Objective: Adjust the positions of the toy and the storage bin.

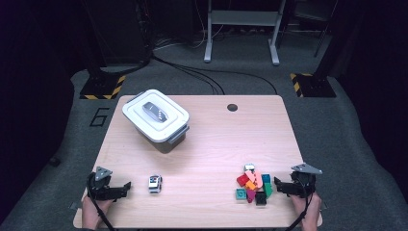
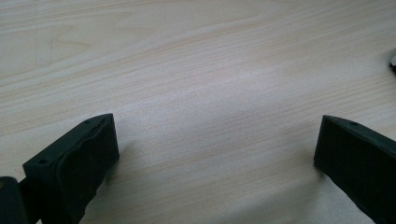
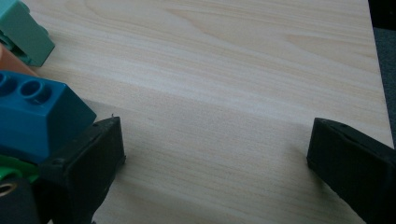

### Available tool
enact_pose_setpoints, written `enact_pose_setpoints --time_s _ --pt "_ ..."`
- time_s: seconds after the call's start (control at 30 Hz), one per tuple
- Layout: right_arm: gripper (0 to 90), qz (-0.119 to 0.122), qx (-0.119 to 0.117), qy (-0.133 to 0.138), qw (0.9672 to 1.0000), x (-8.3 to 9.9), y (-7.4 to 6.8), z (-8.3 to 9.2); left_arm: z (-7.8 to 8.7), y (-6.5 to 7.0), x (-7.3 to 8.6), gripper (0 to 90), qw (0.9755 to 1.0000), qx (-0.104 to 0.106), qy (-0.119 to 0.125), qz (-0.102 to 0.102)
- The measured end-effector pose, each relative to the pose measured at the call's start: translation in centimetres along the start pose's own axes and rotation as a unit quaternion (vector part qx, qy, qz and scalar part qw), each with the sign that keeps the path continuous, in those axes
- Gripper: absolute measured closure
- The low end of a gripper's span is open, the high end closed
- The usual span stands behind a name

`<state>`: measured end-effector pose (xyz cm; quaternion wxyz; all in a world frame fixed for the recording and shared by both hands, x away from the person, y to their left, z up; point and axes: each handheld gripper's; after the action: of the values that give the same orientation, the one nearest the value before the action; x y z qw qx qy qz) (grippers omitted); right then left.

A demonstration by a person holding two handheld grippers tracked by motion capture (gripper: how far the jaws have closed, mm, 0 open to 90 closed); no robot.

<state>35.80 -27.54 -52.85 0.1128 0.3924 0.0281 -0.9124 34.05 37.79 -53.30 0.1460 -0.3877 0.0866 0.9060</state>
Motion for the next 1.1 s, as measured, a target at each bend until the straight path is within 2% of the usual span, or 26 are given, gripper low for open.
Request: enact_pose_setpoints --time_s 0.27,0.67,0.9,1.03,1.1 --pt "3.0 0.001 0.0 0.0 1.0 0.0 0.0 0.0 0.0 0.0 0.0 0.0 1.0 -0.001 0.0 -0.001" --pt "3.1 0.0 0.0 0.001 1.0 0.0 0.0 0.0 0.3 -0.5 -0.4 0.2 0.9998 -0.013 -0.004 0.012" --pt "2.9 0.0 0.0 0.0 1.0 0.0 0.0 0.0 1.7 -0.7 -2.4 0.2 0.9998 -0.005 0.012 0.014" --pt "2.9 0.0 0.0 0.0 1.0 0.0 0.0 0.0 2.6 -0.7 -3.7 0.2 0.9994 -0.002 0.03 0.016" --pt "2.9 -0.001 0.0 0.0 1.0 0.0 0.0 0.0 2.9 -0.6 -4.2 0.2 0.9995 0.001 0.026 0.017"
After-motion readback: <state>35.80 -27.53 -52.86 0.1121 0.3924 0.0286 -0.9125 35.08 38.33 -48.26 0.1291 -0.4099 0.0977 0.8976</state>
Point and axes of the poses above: each handheld gripper's, and its own axes: z roughly backward along the jaws, x roughly out of its underside, y roughly to its right, and after that the axes turned 3 degrees about x, right-handed
